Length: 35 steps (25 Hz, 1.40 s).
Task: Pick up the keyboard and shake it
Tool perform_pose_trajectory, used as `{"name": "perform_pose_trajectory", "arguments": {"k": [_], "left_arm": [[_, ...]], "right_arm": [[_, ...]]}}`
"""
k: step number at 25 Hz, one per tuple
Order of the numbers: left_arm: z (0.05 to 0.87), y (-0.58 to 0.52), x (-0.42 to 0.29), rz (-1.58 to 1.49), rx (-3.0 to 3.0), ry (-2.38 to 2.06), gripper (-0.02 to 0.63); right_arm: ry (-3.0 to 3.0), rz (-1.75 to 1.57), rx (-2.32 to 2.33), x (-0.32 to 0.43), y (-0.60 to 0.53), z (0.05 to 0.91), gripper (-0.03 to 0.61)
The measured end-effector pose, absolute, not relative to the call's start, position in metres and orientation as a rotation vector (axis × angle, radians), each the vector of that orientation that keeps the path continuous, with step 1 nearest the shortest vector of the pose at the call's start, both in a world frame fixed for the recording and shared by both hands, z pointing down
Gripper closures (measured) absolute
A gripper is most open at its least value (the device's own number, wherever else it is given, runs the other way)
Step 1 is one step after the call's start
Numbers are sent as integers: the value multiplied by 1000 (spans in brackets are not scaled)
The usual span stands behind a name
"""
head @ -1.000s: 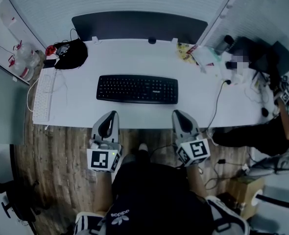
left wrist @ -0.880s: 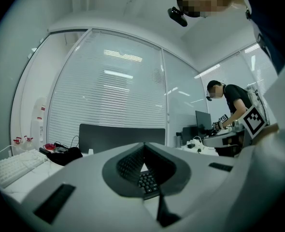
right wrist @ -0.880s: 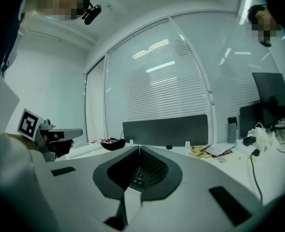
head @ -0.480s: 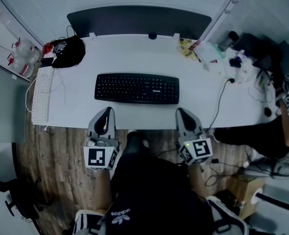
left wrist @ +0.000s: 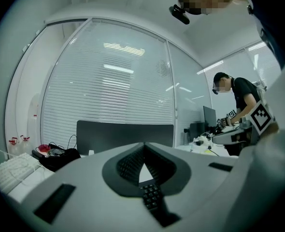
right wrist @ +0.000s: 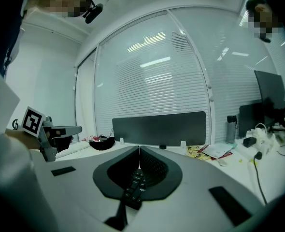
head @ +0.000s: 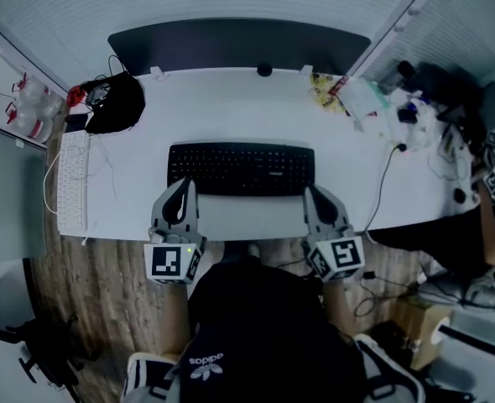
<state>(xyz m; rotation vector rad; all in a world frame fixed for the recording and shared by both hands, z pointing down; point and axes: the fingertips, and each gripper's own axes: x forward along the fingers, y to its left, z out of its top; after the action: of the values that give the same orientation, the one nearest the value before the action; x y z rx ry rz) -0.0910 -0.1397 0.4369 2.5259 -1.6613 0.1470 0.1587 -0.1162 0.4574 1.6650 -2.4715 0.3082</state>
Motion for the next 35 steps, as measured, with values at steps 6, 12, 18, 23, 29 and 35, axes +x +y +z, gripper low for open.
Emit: {"name": "perform_pose_trajectory", "arguments": {"k": [6,12,18,23,29,35], "left_arm": [[448,-178,-124,184,2510,-1680,609],[470,-197,-151,257,2482,-1667,610],[488,-201,-165,296,2443,-1651,609],[500,-201,-170,314,2404,-1634,609],[497,-206,-172,314,2392,-1678,607],[496,-212,-178,355,2357,-1715,541]], "right_arm": [[-2412,285,1686,151,-143,465,574],[-2359,249,1732,154,-156,463,574],[-2318,231,1759,160,-164,461,574],[-2306,245,1771,163,-165,464,574],[-2301,293,1810,176,-172,476,574],[-2299,272,1844,189,-193,471,572]]}}
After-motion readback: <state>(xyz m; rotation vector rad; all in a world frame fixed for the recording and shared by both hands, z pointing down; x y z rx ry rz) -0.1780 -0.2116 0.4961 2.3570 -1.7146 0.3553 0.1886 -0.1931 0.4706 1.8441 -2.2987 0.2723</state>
